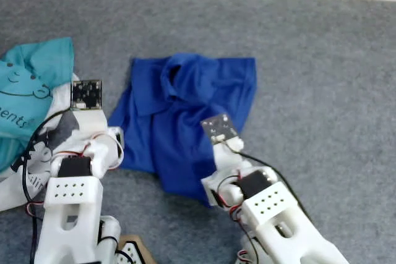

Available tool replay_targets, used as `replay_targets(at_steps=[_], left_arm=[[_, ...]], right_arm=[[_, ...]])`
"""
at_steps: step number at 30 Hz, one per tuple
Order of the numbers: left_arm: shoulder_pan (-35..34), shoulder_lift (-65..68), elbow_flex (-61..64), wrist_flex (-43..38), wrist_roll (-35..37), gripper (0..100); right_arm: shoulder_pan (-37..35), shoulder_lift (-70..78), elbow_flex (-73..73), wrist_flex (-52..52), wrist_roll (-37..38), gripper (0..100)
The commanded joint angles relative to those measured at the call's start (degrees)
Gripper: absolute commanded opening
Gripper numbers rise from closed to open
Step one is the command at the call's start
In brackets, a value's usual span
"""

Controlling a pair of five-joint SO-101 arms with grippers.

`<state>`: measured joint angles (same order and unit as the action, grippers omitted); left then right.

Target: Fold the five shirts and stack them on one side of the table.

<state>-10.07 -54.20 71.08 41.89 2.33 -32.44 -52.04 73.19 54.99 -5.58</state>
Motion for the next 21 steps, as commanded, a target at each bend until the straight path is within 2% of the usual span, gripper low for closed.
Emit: replay_targets(at_steps=[1, 4, 8, 21], left_arm=[[1.3, -0.9, -1.1, -1.8, -0.4, 11], [1.3, 1.3, -2.2, -1.8, -0.4, 11], [1.0, 12.4, -8.8, -1.8, -0.3, 9], [1.1, 39.1, -22.5, -3.6, 0.1, 9]], right_arm=[[3.4, -0.8, -0.4, -2.2, 0.8, 9.5], [3.6, -0.8, -0.4, -2.5, 0.9, 10.4], [4.7, -0.7, -0.9, -4.3, 0.4, 17.3], [4.7, -0.6, -1.1, -4.7, -2.4, 17.6]])
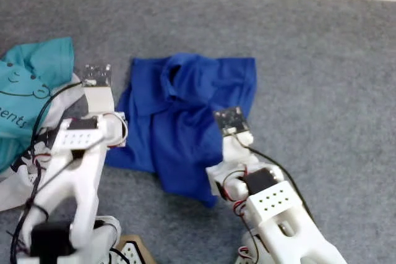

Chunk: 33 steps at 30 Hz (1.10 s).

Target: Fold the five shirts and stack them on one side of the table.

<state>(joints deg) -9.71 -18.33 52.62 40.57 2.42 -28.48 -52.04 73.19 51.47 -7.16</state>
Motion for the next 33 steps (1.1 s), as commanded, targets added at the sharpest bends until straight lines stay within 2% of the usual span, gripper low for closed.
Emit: replay_targets(at_steps=[1, 5, 12, 15, 20, 22, 24, 26, 29, 33], left_arm=[[0.7, 4.8, -4.7, -3.3, 0.0, 9], [1.0, 10.6, -9.1, -4.5, 0.0, 9], [1.5, 19.7, -16.0, -4.5, 0.0, 9], [1.5, 21.7, -17.9, -4.3, 0.0, 1], [1.7, 22.2, -18.7, -4.3, 0.0, 1], [1.9, 22.3, -18.9, -4.3, 0.0, 1], [2.1, 22.1, -19.2, -4.5, 0.0, 1], [2.8, 22.4, -21.1, -4.4, 0.1, 1], [3.1, 22.5, -23.5, -4.3, 0.4, 1], [2.9, 22.5, -26.9, -4.3, 9.4, 1]], right_arm=[[0.7, -0.6, -1.4, -1.8, -0.9, 17.6], [0.7, 3.7, -5.2, -1.8, -2.2, 17.6], [0.6, 20.6, -11.0, -2.3, -3.7, 17.6], [0.6, 24.7, -11.1, -5.4, -3.7, 17.6], [0.7, 27.3, -11.1, -7.1, -3.7, 17.2], [0.7, 27.6, -11.5, -7.1, -3.7, 11.9], [0.8, 27.7, -11.6, -7.1, -3.4, 1.1], [1.3, 27.7, -11.6, -7.1, -3.4, 2.3], [4.4, 27.2, -11.6, -8.3, -3.4, 0.3], [13.1, 27.7, -14.3, -12.2, -3.4, 0.6]])
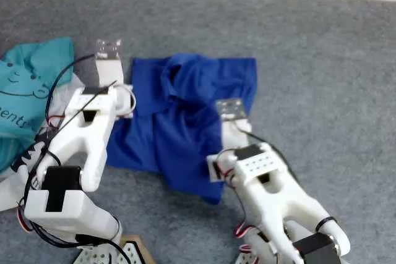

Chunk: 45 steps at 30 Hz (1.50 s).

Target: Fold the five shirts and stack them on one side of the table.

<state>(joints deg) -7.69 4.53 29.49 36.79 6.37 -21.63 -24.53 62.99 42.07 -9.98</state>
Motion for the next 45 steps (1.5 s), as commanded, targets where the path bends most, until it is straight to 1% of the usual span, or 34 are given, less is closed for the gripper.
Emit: replay_targets(at_steps=[1, 6, 11, 16, 18, 21, 25, 31, 34, 39, 41, 45], left_arm=[[0.8, -0.4, -4.4, -0.5, 7.1, 1], [0.7, -0.3, -4.8, -0.5, 7.8, 1], [-1.1, -0.3, -3.6, -0.7, 7.8, 1], [-1.1, -0.4, -2.2, -0.7, 7.8, 1], [-1.2, -0.4, -2.2, -0.6, 7.8, 1], [-1.2, -0.6, -2.2, -0.5, 7.8, 1], [-1.2, -0.9, -1.5, -0.5, 7.8, 1], [-1.2, -0.7, -1.5, -0.5, 7.8, 1], [-1.2, -0.5, -1.5, -0.5, 7.8, 1], [-1.2, -0.4, -1.5, -0.5, 7.8, 1], [-1.2, -0.4, -1.5, -0.5, 7.8, 1], [-1.2, -0.9, -1.5, -0.1, 7.9, 1]], right_arm=[[8.3, 0.3, -5.0, -3.2, -0.6, 0.6], [13.7, 0.3, -10.0, -3.4, -0.5, 0.6], [18.6, 0.4, -16.7, -3.4, -0.5, 0.6], [21.3, 0.5, -23.8, -5.5, -0.4, 0.5], [22.2, 1.2, -26.6, -5.8, 1.2, 0.5], [23.5, 6.0, -31.6, -5.5, 2.7, 0.5], [25.7, 16.9, -39.3, -5.8, 2.8, 0.5], [29.9, 35.6, -57.2, -5.5, 2.8, 0.5], [32.9, 42.2, -64.4, -5.1, 2.8, 0.5], [35.8, 46.5, -73.1, 3.7, 3.4, 1.0], [35.6, 46.6, -75.2, 9.5, 6.2, 4.7], [33.2, 46.6, -77.1, 19.3, 7.1, 23.8]])
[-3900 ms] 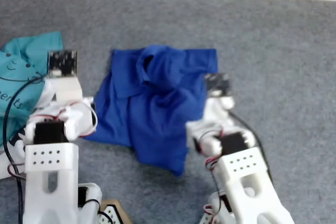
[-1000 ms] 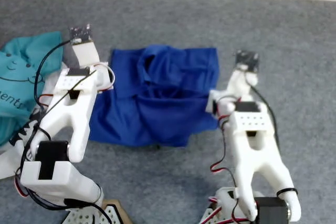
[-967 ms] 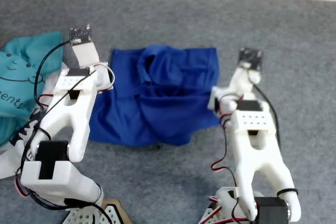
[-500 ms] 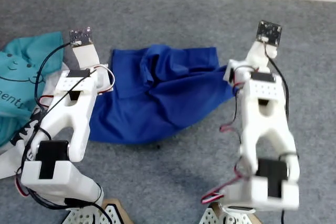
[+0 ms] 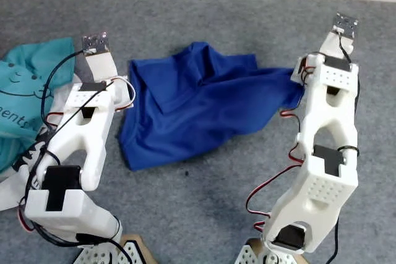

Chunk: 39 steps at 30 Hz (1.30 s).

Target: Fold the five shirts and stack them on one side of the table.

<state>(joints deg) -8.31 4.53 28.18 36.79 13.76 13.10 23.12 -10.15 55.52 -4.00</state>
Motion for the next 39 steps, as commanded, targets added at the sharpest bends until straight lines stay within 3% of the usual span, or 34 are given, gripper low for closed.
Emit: replay_targets(at_steps=[1, 5, 9, 14, 17, 25, 31, 39], left_arm=[[-0.5, -0.9, -0.2, 1.4, 0.5, 3], [-0.1, -3.6, -0.3, 9.3, 0.8, 17], [0.3, -11.3, 4.5, 12.1, 0.8, 26], [4.3, -25.5, 17.5, 11.9, 0.4, 23], [3.5, -31.7, 22.9, 11.9, 0.4, 23], [0.2, -27.7, 28.7, 3.8, 0.4, 23], [0.2, -21.3, 24.9, 3.7, 0.4, 23], [0.2, -18.1, 22.8, 3.7, 0.4, 23]], right_arm=[[-2.1, -1.1, -4.4, 7.3, 1.1, 27.0], [-4.0, -1.2, -7.0, 14.0, 1.1, 28.5], [-4.2, -1.3, -13.1, 21.2, 1.3, 28.5], [-3.9, -1.3, -21.0, 31.5, 2.0, 28.5], [-3.9, -1.3, -23.4, 37.1, 8.0, 28.5], [-2.9, -5.4, -23.1, 41.9, 10.1, 28.5], [-3.2, -21.0, -6.5, 39.4, 11.8, 28.5], [-3.4, -45.2, 34.0, 17.4, 10.5, 28.5]])
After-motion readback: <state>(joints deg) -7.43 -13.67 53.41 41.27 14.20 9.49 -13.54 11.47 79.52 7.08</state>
